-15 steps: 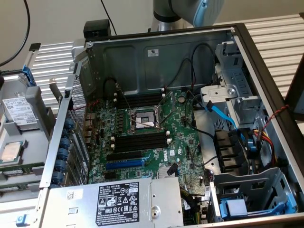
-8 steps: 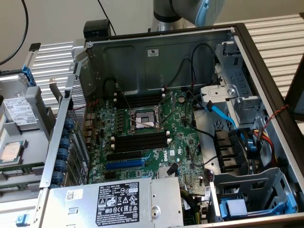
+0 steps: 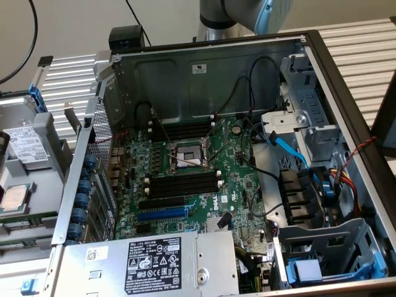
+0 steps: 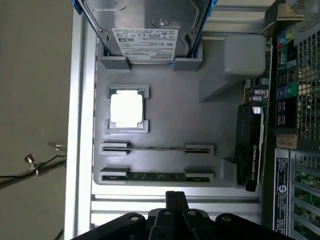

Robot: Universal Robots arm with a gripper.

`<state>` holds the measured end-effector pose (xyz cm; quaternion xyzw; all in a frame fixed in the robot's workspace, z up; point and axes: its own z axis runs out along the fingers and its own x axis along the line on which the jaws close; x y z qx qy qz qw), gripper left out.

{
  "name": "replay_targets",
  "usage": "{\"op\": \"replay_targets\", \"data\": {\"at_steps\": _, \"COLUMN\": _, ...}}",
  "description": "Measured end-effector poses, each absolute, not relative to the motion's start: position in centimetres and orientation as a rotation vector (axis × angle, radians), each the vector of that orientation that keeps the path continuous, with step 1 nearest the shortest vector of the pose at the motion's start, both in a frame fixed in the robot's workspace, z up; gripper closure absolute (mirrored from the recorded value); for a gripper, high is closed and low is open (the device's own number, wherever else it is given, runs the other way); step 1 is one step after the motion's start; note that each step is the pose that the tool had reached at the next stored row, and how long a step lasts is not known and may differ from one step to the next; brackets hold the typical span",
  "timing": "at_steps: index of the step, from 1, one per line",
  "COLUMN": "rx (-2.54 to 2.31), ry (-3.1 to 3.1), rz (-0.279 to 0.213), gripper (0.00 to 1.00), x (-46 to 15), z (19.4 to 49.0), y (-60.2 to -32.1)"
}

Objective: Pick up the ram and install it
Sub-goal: 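Pick up the ram and move it above insertion slot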

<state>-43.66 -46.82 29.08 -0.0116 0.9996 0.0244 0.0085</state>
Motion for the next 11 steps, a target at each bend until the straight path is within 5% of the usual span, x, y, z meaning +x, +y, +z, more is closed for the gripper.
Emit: {"op": "replay_targets", "data": {"at_steps": 11, "rx": -0.267, "ry": 3.117, "rz": 0.078, "gripper": 0.89, "x": -43.66, "z": 27.90, "y": -46.82}}
